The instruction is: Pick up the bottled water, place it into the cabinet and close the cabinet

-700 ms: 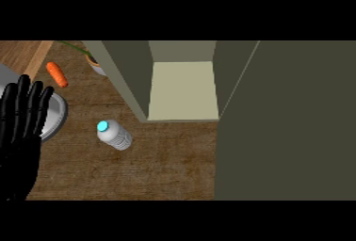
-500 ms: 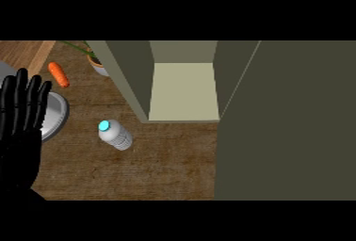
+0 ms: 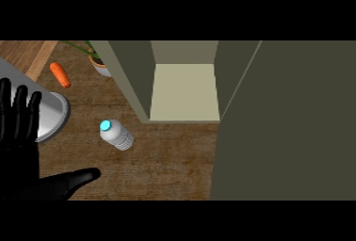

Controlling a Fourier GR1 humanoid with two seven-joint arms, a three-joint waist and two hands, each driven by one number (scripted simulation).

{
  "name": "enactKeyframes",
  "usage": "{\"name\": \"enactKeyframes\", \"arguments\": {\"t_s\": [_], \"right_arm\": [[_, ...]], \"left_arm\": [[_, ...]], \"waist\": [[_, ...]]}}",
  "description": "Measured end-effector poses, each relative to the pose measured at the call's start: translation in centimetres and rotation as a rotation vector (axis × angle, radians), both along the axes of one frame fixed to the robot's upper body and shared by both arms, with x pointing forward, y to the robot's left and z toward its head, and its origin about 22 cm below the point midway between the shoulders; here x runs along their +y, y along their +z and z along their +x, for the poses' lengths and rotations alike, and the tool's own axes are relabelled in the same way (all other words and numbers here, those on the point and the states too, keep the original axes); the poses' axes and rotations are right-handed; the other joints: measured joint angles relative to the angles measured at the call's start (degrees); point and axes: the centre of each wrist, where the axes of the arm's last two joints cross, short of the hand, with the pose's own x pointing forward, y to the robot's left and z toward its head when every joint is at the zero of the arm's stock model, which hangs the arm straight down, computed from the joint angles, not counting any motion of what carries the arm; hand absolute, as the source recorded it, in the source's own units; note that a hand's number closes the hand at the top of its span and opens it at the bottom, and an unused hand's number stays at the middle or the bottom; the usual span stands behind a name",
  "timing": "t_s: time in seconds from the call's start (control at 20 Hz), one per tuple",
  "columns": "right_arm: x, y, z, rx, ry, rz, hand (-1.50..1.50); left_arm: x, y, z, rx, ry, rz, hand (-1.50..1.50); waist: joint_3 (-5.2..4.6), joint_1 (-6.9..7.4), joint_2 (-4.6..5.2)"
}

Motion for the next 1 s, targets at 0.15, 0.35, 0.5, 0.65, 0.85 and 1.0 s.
{"name": "enactKeyframes", "arguments": {"t_s": [0.15, 0.35, 0.5, 0.65, 0.85, 1.0], "right_arm": [[0.7, 0.9, -1.4, 0.009, 0.017, 0.01, -1.5], [1.6, 2.3, -2.5, 0.015, 0.022, 0.015, -1.5], [2.5, 2.5, -2.9, 0.037, 0.048, 0.039, -1.5], [3.1, 2.7, -3.0, 0.049, 0.063, 0.049, -1.5], [4.1, 2.7, -3.5, 0.076, 0.088, 0.079, -1.5], [4.9, 2.9, -3.6, 0.08, 0.096, 0.094, -1.5]], "left_arm": [[-0.6, 0.9, -1.4, 0.012, 0.015, -0.026, -1.5], [-0.7, 2.8, -3.1, 0.019, 0.028, -0.038, -1.5], [-0.4, 3.8, -4.6, 0.026, 0.037, -0.04, -1.5], [-0.5, 4.0, -5.0, 0.059, 0.031, -0.045, -1.5], [-0.7, 4.2, -5.3, 0.107, 0.019, -0.059, -1.5], [-0.2, 4.3, -5.3, 0.131, 0.034, -0.048, -1.5]], "waist": [[0.0, 0.02, 0.0], [-0.02, 0.12, 0.02], [-0.02, 0.14, 0.01], [-0.03, 0.13, 0.03], [-0.03, 0.04, -0.02], [-0.05, 0.05, -0.05]]}}
